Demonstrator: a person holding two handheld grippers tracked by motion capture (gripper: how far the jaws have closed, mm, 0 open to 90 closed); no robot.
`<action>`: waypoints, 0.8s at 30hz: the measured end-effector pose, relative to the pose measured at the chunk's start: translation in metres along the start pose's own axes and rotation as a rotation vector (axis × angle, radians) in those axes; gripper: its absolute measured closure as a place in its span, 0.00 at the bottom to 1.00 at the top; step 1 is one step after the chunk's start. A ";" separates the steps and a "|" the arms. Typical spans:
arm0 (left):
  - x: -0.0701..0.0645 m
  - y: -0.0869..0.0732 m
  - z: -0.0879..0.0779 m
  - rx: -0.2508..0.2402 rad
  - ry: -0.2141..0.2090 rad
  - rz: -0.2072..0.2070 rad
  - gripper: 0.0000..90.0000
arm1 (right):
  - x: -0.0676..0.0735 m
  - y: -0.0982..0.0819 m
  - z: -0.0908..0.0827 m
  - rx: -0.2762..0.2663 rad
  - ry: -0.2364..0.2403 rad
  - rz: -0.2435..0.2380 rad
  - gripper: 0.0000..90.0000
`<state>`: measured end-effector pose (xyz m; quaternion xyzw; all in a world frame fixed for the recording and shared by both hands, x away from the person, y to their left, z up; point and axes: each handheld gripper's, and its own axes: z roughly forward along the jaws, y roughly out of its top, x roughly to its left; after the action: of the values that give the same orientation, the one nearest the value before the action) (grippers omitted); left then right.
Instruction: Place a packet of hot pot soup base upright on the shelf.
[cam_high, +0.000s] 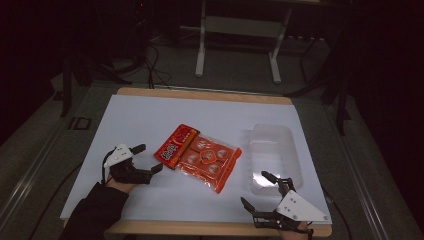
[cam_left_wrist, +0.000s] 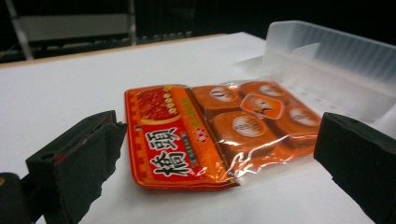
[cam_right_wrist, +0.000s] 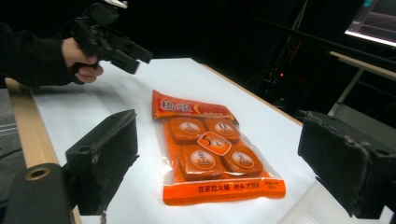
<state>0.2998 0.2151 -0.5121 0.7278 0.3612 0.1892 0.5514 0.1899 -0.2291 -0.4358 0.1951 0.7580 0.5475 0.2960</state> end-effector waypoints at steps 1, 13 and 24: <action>0.000 0.000 0.004 0.024 0.017 0.013 0.01 | 0.000 0.000 0.000 0.009 0.008 0.008 0.13; 0.005 -0.004 0.034 0.234 0.054 -0.048 0.08 | 0.000 0.000 0.001 0.019 0.020 0.006 0.13; 0.014 -0.010 0.047 0.318 0.086 -0.125 0.17 | 0.001 0.000 0.002 0.025 0.021 -0.008 0.13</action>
<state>0.3375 0.1958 -0.5385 0.7733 0.4541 0.1260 0.4241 0.1901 -0.2269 -0.4367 0.1897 0.7688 0.5387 0.2877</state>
